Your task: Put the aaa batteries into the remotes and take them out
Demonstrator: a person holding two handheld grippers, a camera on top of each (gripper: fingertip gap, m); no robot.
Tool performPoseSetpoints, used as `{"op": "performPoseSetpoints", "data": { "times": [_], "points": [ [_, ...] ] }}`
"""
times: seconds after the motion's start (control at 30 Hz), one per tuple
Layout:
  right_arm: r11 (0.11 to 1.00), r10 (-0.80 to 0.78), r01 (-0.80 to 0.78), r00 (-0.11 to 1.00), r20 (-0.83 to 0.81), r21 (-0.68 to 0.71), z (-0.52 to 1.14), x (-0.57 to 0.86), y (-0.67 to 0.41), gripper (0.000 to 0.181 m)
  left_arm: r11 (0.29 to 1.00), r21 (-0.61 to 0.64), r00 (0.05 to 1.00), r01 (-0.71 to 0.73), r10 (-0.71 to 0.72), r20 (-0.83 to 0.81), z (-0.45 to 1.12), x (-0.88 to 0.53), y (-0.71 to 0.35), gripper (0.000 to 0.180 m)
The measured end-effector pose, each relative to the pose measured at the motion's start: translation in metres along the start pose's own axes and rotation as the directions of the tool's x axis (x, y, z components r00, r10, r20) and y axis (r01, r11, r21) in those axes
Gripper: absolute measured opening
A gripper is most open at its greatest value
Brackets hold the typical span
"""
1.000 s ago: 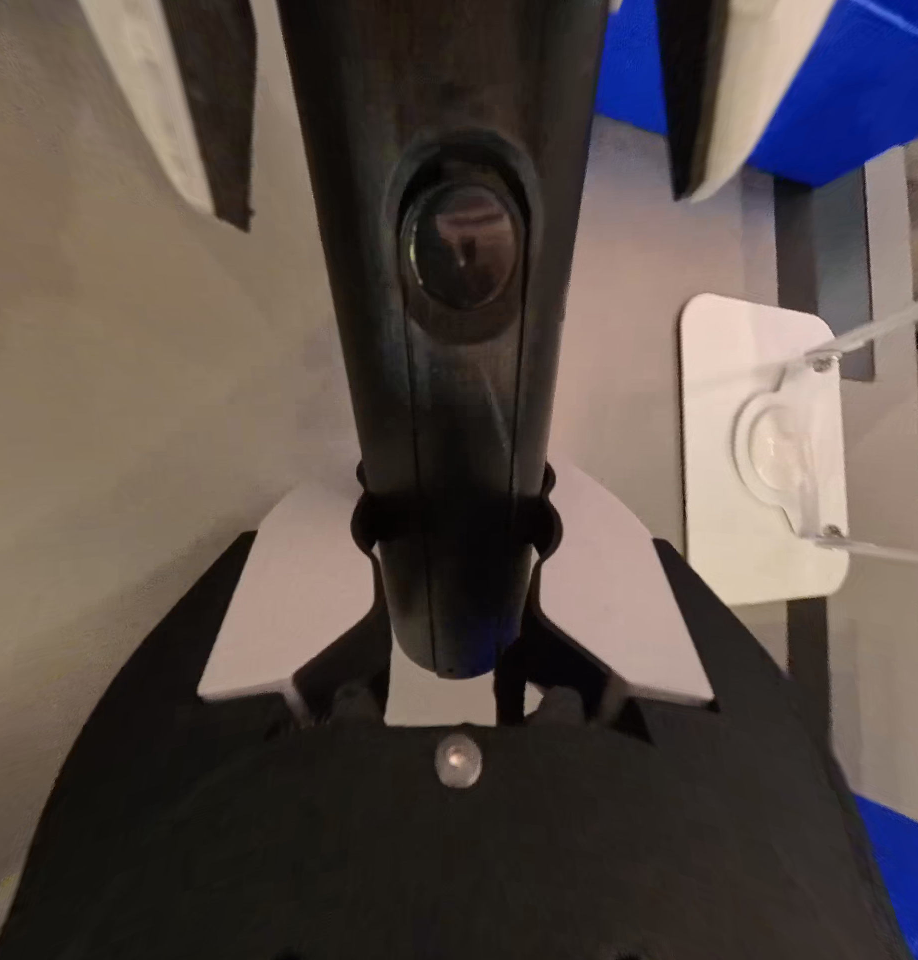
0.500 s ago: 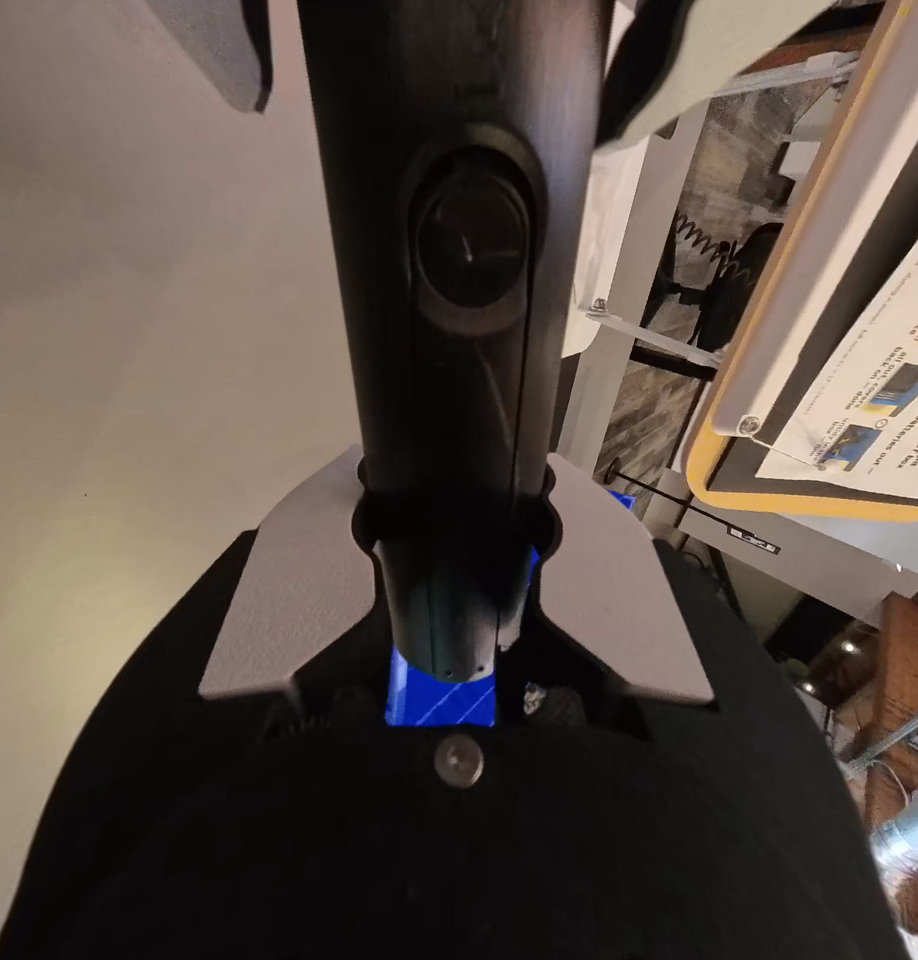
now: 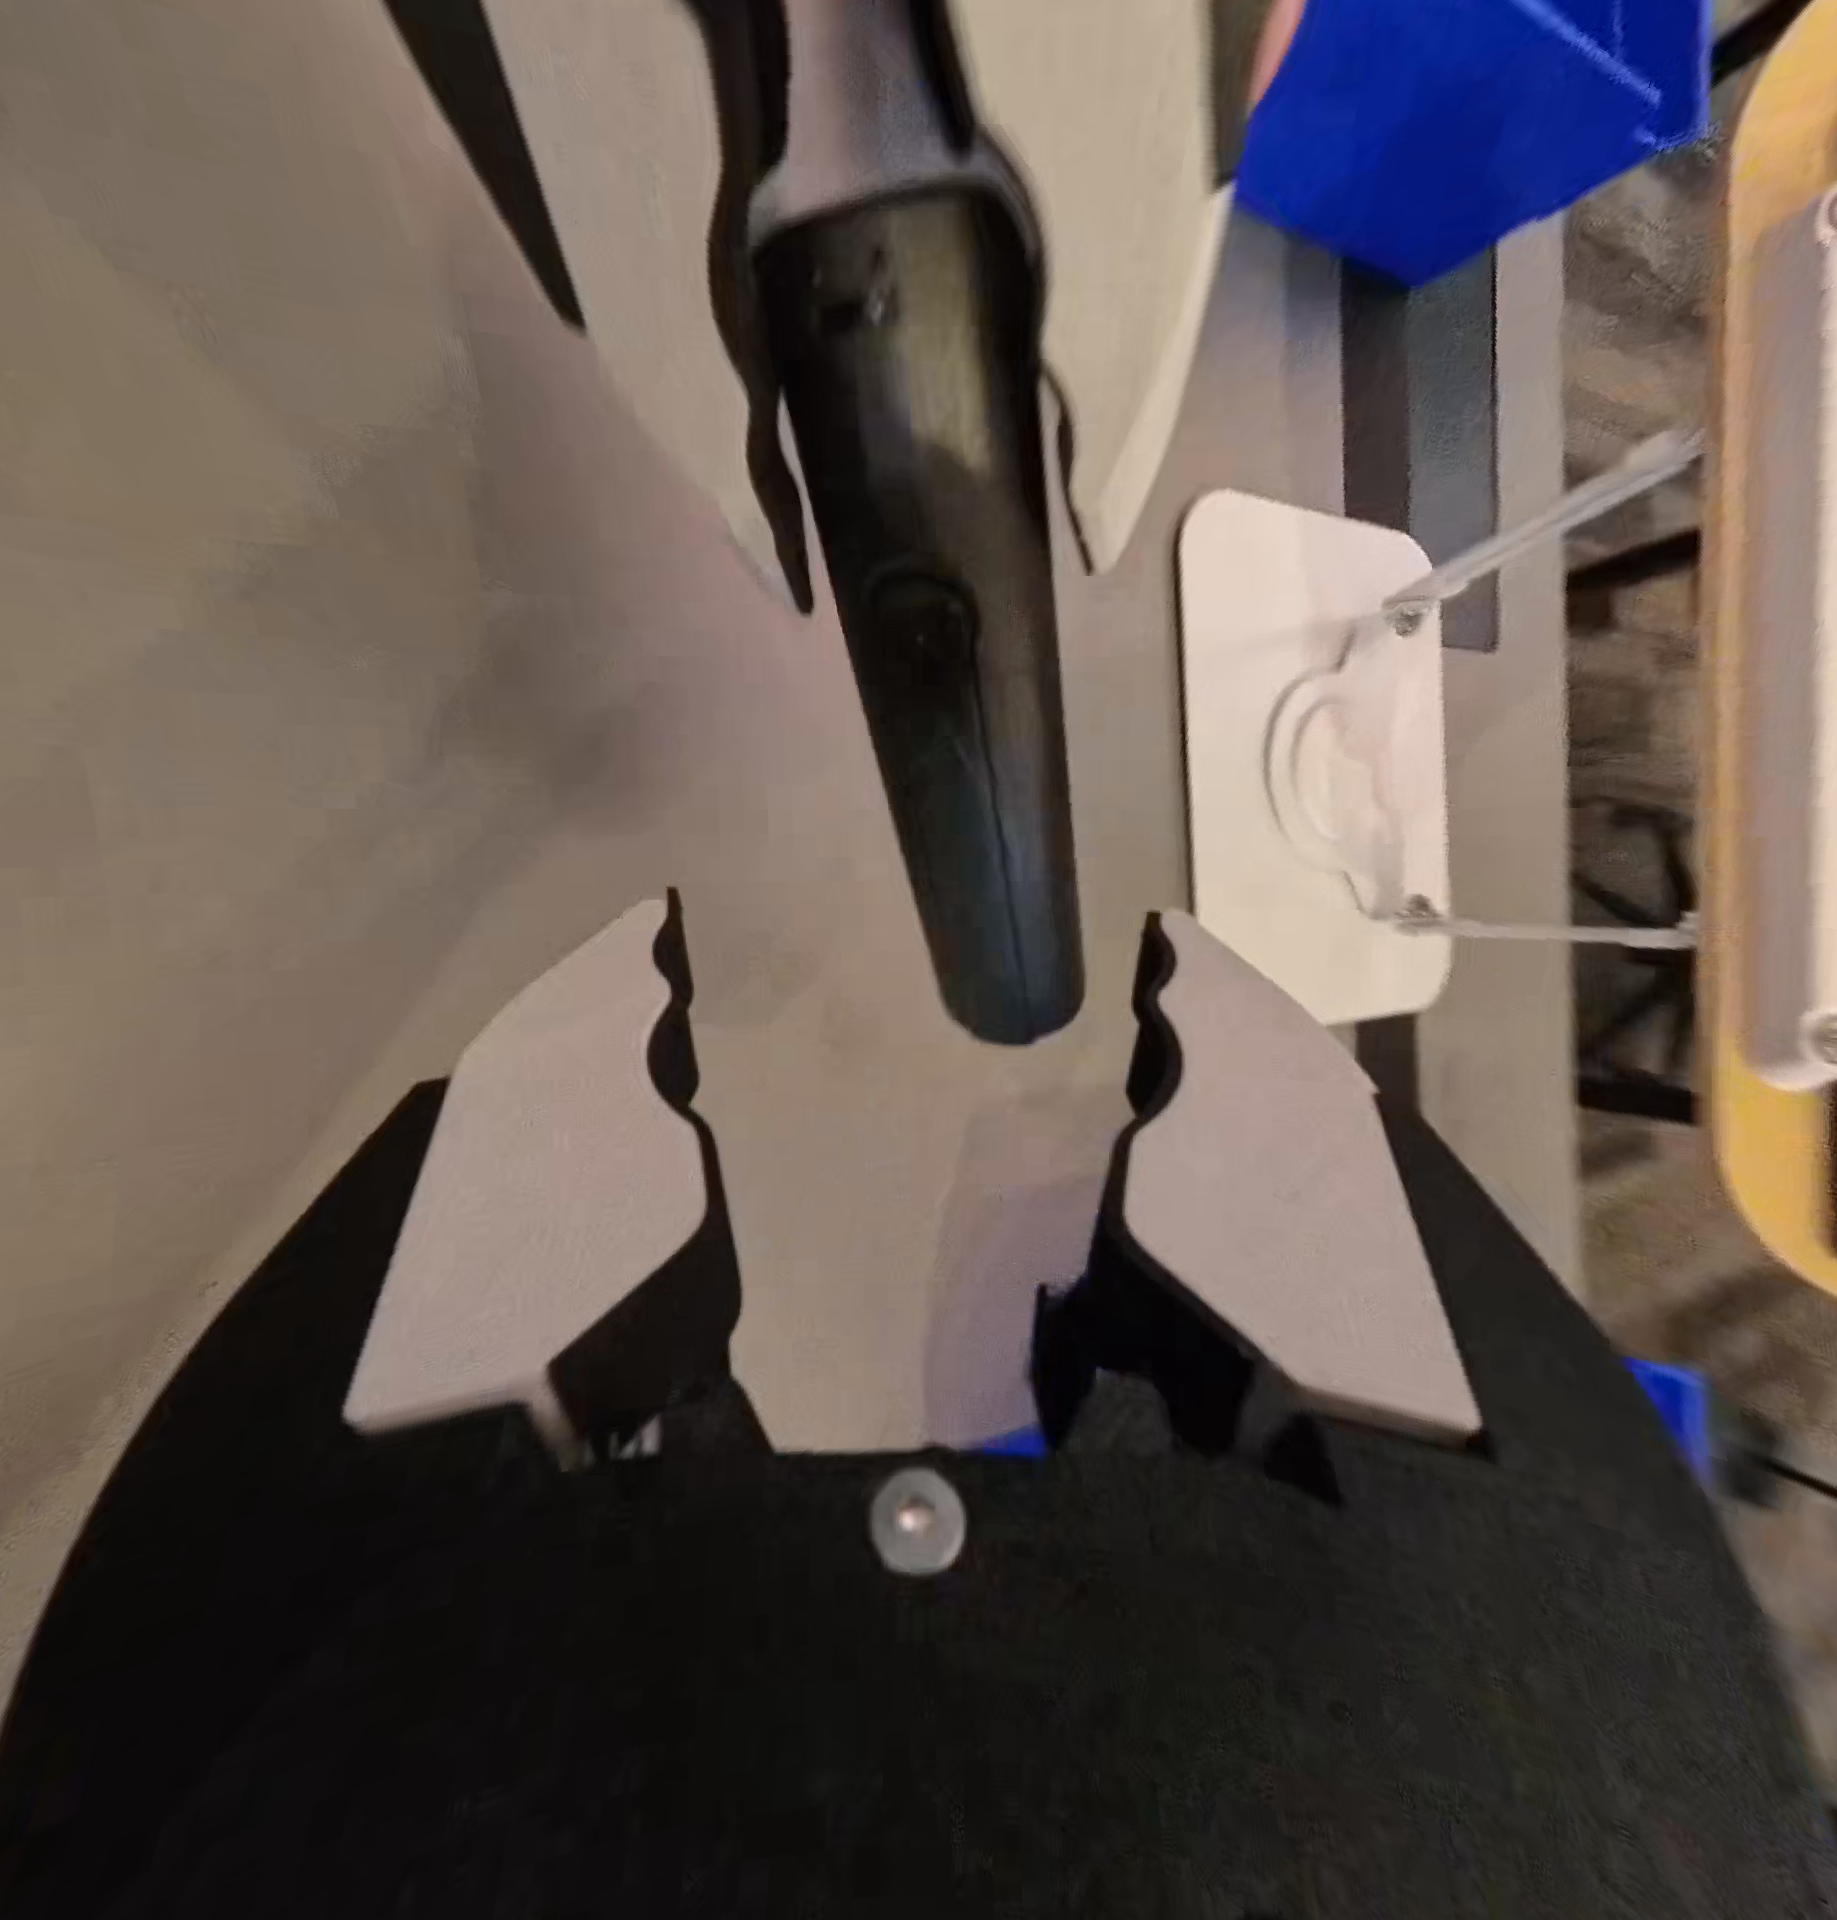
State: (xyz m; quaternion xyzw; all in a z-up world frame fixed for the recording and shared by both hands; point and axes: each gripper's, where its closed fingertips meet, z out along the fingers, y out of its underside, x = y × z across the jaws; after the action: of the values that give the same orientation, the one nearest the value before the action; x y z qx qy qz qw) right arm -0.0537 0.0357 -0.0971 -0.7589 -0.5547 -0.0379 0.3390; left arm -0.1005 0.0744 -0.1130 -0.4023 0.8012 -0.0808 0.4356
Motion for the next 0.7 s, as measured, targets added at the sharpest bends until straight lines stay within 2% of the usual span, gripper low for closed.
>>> {"op": "performPoseSetpoints", "data": {
  "times": [0.03, 0.07, 0.1, 0.17, 0.2, 0.27, 0.33, 0.4, 0.53, 0.6, 0.7],
  "points": [
    [0.993, 0.079, -0.085, 0.994, 0.072, 0.086, -0.004, -0.001, -0.007, 0.077, 1.000, 0.001, 1.000, -0.017, 0.017, 0.015, 0.001, 0.001, 0.001, 0.053],
    [0.973, 0.154, -0.175, 0.978, 0.140, 0.152, -0.008, -0.001, -0.013, 0.069, 0.999, 0.011, 0.999, -0.039, 0.039, 0.025, 0.001, 0.002, -0.001, 0.016],
    [0.948, 0.207, -0.248, 0.957, 0.204, 0.200, -0.010, 0.000, -0.020, 0.061, 0.998, 0.048, 0.998, -0.046, 0.044, 0.045, -0.002, 0.001, -0.006, 0.006],
    [0.906, 0.250, -0.329, 0.923, 0.291, 0.266, -0.007, 0.000, -0.031, 0.047, 0.996, 0.084, 0.998, -0.028, 0.023, 0.052, -0.002, 0.000, -0.011, 0.004],
    [0.919, 0.254, -0.329, 0.916, 0.311, 0.217, 0.006, -0.003, -0.024, 0.053, 0.997, 0.071, 0.999, -0.038, 0.036, 0.041, 0.001, 0.003, -0.010, 0.000],
    [0.933, 0.251, -0.317, 0.912, 0.325, 0.168, 0.024, -0.006, -0.013, 0.061, 0.998, 0.056, 0.999, -0.004, 0.006, -0.045, 0.006, 0.013, -0.004, 0.001],
    [0.941, 0.241, -0.301, 0.917, 0.316, 0.157, 0.037, -0.004, -0.006, 0.071, 1.000, 0.026, 0.999, -0.013, 0.014, -0.048, 0.011, 0.013, 0.009, 0.001],
    [0.935, 0.223, -0.293, 0.923, 0.314, 0.199, 0.044, 0.000, -0.010, 0.066, 0.999, 0.045, 0.998, 0.002, 0.001, -0.070, 0.010, 0.017, 0.011, 0.001],
    [0.933, 0.233, -0.289, 0.939, 0.251, 0.216, 0.056, 0.010, -0.009, 0.070, 0.998, 0.026, 0.998, 0.058, -0.058, -0.005, 0.005, 0.009, 0.022, 0.001],
    [0.922, 0.253, -0.307, 0.939, 0.234, 0.237, 0.057, 0.013, -0.003, 0.070, 0.992, -0.036, 0.990, 0.117, -0.114, 0.080, -0.001, -0.008, 0.046, 0.014],
    [0.895, 0.285, -0.335, 0.937, 0.201, 0.295, 0.056, 0.009, 0.002, 0.068, 0.959, -0.158, 0.968, 0.235, -0.217, 0.125, -0.007, -0.018, 0.094, 0.038]
  ]
}}
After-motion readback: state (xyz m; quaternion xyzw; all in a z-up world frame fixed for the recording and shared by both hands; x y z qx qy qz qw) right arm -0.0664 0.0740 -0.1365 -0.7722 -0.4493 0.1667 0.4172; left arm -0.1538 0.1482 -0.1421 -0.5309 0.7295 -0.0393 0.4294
